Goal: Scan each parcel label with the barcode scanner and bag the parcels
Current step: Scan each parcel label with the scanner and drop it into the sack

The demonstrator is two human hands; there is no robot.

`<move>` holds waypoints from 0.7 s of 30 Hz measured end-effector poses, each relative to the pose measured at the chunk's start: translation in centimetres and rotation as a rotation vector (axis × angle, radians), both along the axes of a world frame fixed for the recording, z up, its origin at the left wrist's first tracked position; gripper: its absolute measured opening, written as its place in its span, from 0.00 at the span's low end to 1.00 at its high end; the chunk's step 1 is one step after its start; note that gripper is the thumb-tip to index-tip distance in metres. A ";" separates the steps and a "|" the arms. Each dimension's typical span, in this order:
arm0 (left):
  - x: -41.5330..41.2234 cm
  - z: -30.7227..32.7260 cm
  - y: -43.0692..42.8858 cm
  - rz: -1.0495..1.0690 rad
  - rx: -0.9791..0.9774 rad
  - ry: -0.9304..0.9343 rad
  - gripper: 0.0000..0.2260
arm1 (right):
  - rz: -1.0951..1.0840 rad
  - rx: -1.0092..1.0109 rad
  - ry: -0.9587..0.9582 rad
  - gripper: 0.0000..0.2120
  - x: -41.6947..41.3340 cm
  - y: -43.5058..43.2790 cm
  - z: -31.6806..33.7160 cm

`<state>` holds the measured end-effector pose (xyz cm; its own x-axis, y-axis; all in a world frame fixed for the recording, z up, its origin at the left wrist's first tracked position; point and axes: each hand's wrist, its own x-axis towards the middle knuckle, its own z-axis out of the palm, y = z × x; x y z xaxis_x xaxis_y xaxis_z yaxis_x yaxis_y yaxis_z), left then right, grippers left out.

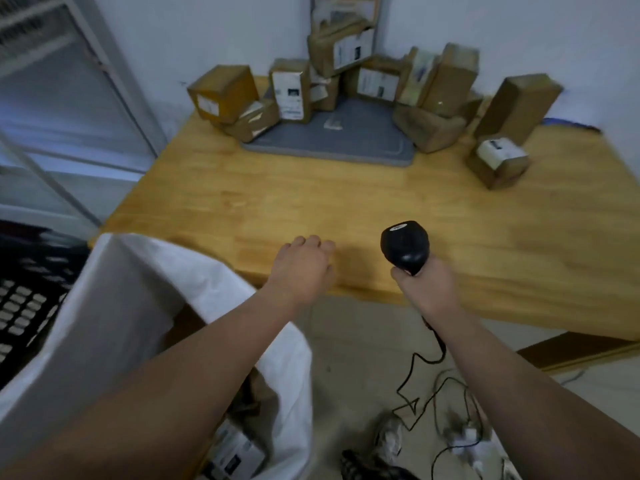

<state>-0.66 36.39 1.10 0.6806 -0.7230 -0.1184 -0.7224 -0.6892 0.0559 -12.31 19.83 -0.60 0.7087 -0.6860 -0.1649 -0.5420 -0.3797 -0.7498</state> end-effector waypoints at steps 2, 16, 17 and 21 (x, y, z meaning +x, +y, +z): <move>0.5 0.5 -4.0 -0.012 -0.014 -0.005 0.19 | -0.014 -0.039 -0.013 0.15 0.1 -3.7 1.1; 5.9 2.2 -24.2 -0.076 -0.114 0.056 0.20 | -0.231 -0.112 -0.024 0.14 4.3 -25.4 3.9; 6.7 2.2 -25.2 -0.075 -0.114 0.068 0.20 | -0.244 -0.118 -0.018 0.12 4.7 -26.5 3.7; 9.0 1.8 -28.9 -0.067 -0.132 0.104 0.21 | -0.262 -0.170 0.074 0.11 6.3 -30.9 2.4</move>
<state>8.31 7.49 2.93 0.6197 -0.7801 -0.0867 -0.7518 -0.6216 0.2201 -6.01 -11.12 1.85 0.4948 -0.8656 -0.0768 -0.6883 -0.3365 -0.6426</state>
